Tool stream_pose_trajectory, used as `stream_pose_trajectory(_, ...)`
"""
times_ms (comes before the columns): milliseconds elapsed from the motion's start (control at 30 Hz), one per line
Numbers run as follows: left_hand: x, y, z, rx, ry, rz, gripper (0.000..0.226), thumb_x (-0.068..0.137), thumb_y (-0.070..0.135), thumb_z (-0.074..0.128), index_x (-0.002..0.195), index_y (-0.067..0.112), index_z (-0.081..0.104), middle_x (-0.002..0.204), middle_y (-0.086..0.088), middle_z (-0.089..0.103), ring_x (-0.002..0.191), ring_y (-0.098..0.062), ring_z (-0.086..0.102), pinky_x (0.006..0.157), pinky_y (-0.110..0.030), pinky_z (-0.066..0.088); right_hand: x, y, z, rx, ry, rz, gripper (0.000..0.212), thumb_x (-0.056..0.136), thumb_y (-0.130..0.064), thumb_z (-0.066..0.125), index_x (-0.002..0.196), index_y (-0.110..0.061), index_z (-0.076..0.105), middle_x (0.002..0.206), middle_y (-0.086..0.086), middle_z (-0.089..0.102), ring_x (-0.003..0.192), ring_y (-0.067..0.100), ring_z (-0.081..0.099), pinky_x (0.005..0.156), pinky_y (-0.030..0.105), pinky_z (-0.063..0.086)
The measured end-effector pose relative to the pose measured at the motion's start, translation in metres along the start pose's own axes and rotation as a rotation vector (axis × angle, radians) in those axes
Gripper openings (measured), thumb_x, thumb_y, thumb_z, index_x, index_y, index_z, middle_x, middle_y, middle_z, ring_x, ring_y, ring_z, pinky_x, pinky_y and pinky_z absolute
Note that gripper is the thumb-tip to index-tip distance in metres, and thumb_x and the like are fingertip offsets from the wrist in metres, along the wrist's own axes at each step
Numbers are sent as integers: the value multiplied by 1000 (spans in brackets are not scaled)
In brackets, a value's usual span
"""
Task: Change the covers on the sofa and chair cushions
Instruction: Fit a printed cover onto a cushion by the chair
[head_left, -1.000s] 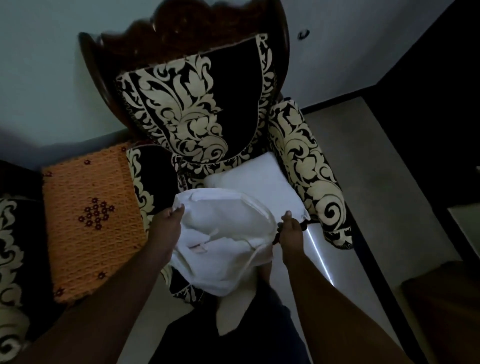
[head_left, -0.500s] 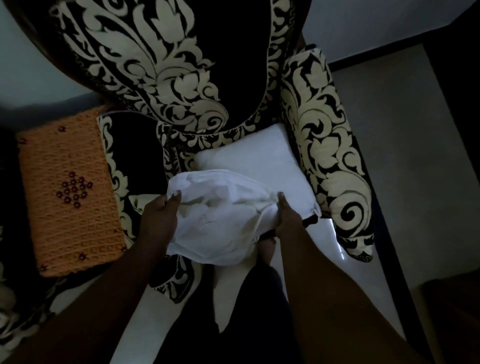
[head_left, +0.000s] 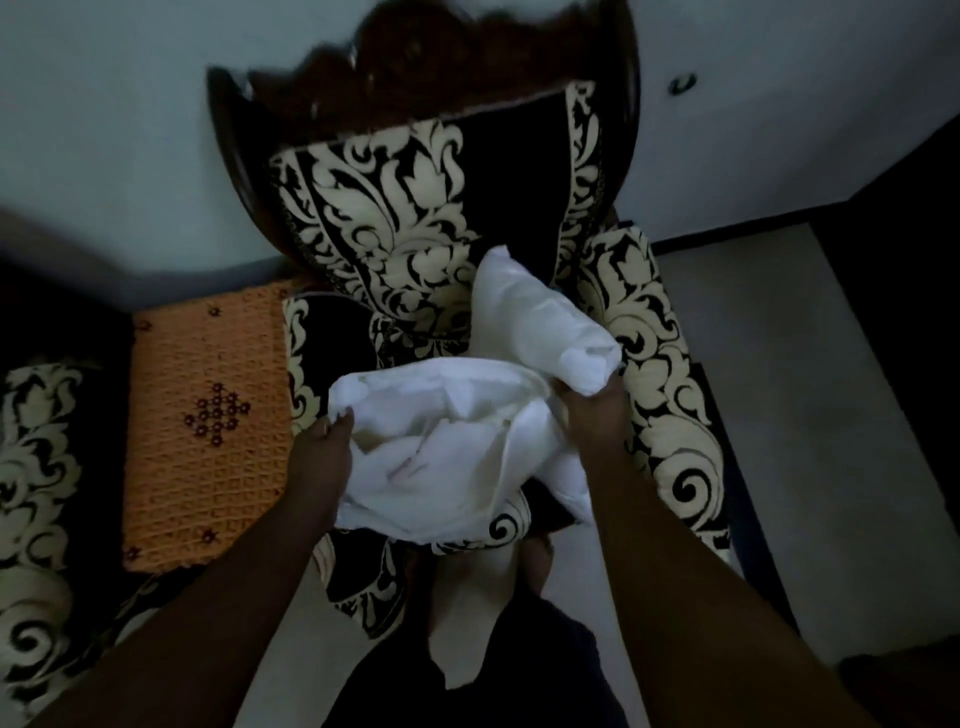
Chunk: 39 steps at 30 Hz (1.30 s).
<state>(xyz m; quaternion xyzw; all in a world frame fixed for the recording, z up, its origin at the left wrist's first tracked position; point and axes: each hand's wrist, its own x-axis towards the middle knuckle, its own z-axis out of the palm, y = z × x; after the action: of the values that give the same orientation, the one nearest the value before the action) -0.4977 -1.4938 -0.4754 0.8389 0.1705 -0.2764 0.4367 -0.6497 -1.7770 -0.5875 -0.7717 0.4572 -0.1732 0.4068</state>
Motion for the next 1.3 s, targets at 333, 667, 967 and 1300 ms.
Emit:
stream_pose_trajectory(333,-17,61,-55,-91,-115,11,51,104,40,54,148,16,49,133,-4,54,103,-32,57,96,-46,47,-50,-90,-125,-518,215,-104,53,82,-60,70,107,-14,63,109,13,60,96,35,56,89,50,47)
stream_pose_trajectory(667,-11,117,-79,294,-2,377,52,102,52,37,125,15,67,119,-15,67,100,-38,64,91,-48,54,-133,-170,-184,-265,195,-270,47,88,-64,59,102,-19,61,91,-6,62,78,16,60,65,31,48)
stream_pose_trajectory(967,-7,151,-79,317,167,390,50,108,40,38,133,3,60,136,-24,59,125,-43,56,102,-47,45,-158,-186,-204,-293,163,-331,34,78,-26,83,101,-9,66,91,10,69,80,34,66,66,35,47)
stream_pose_trajectory(1300,-14,167,-74,466,118,437,58,109,41,33,134,-6,56,135,-28,57,123,-43,56,99,-46,45,-146,-215,-196,-368,94,-444,54,86,-58,62,122,-17,64,110,3,70,97,27,66,76,34,50)
